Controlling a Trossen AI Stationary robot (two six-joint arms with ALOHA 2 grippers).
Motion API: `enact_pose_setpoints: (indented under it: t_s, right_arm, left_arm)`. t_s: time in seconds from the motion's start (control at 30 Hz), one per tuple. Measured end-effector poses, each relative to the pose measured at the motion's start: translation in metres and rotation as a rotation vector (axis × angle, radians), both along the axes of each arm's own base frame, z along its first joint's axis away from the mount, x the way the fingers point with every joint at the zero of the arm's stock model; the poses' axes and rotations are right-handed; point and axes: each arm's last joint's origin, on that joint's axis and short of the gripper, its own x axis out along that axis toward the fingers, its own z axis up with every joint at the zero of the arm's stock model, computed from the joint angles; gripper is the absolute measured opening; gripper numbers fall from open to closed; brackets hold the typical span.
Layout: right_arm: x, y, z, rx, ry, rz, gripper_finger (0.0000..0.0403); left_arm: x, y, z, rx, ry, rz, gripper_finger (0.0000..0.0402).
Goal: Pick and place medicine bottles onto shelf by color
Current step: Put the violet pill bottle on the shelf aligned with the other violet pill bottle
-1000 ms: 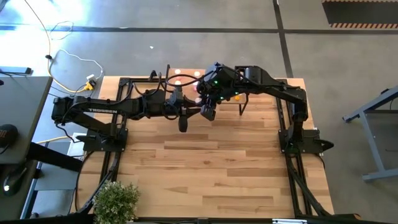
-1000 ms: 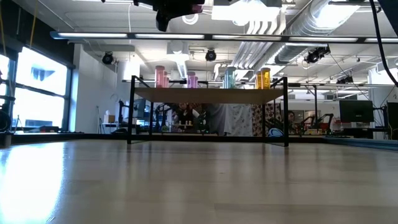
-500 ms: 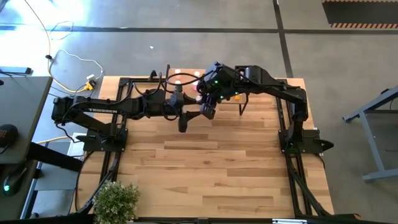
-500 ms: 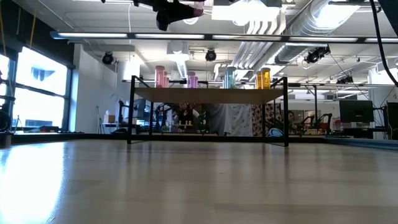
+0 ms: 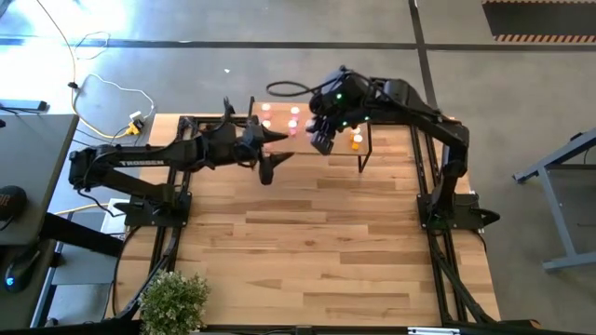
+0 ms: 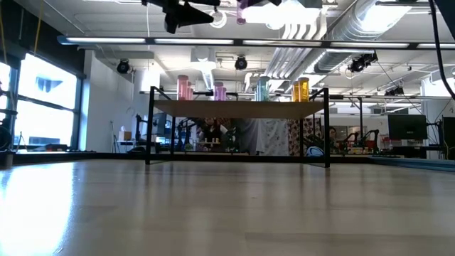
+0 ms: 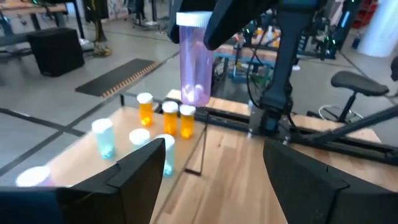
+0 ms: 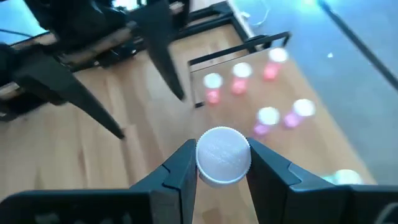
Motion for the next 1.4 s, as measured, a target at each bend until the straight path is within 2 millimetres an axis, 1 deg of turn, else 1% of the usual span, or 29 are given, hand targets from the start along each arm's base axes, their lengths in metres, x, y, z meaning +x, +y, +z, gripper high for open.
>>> enact_pose_setpoints:
  t_s: [0.13,0.27,0.33,0.47,0.57,0.67,0.8,0.97,1.03,1.1,1.2,1.3,1.4]
  right_arm:
    - [-0.011,-0.014,0.007,-0.041,-0.010,-0.045,0.0103]
    - [-0.014,-0.027,0.005,-0.058,-0.006,-0.095,0.0103]
    - [-0.008,-0.032,-0.003,-0.044,-0.011,-0.094,0.0103]
    - [0.008,-0.039,-0.031,0.040,0.001,-0.073,0.0103]
    - [0.018,-0.040,-0.052,0.118,0.001,-0.056,0.0103]
    - [0.028,-0.036,-0.069,0.178,-0.014,-0.033,0.0103]
    - [0.037,-0.022,-0.088,0.215,0.019,-0.011,0.0103]
    - [0.044,-0.001,-0.099,0.206,0.041,0.006,0.0103]
    - [0.044,0.008,-0.101,0.197,0.041,0.006,0.0103]
    - [0.040,0.015,-0.100,0.185,0.028,0.004,0.0103]
    - [0.029,0.025,-0.099,0.168,0.011,-0.016,0.0103]
    - [0.009,0.031,-0.096,0.154,-0.026,-0.043,0.0103]
    - [-0.009,0.035,-0.092,0.143,-0.137,-0.046,0.0103]
  left_arm:
    - [-0.012,0.002,0.009,0.008,-0.025,0.021,0.0260]
    - [-0.025,0.001,0.021,0.021,-0.066,0.033,0.0260]
    - [-0.030,0.000,0.024,0.023,-0.073,0.039,0.0260]
    - [-0.040,-0.002,0.032,0.033,-0.099,0.048,0.0260]
    - [-0.045,-0.003,0.033,0.033,-0.092,0.065,0.0260]
    - [-0.049,-0.004,0.034,0.030,-0.079,0.071,0.0260]
    - [-0.050,-0.005,0.032,0.025,-0.060,0.072,0.0260]
    - [-0.050,-0.005,0.032,0.023,-0.054,0.072,0.0260]
    - [-0.050,-0.005,0.032,0.023,-0.055,0.072,0.0260]
    - [-0.050,-0.005,0.032,0.023,-0.054,0.072,0.0260]
    - [-0.050,-0.005,0.032,0.023,-0.055,0.072,0.0260]
    - [-0.050,-0.005,0.032,0.023,-0.055,0.072,0.0260]
    - [-0.050,-0.005,0.032,0.023,-0.056,0.072,0.0260]
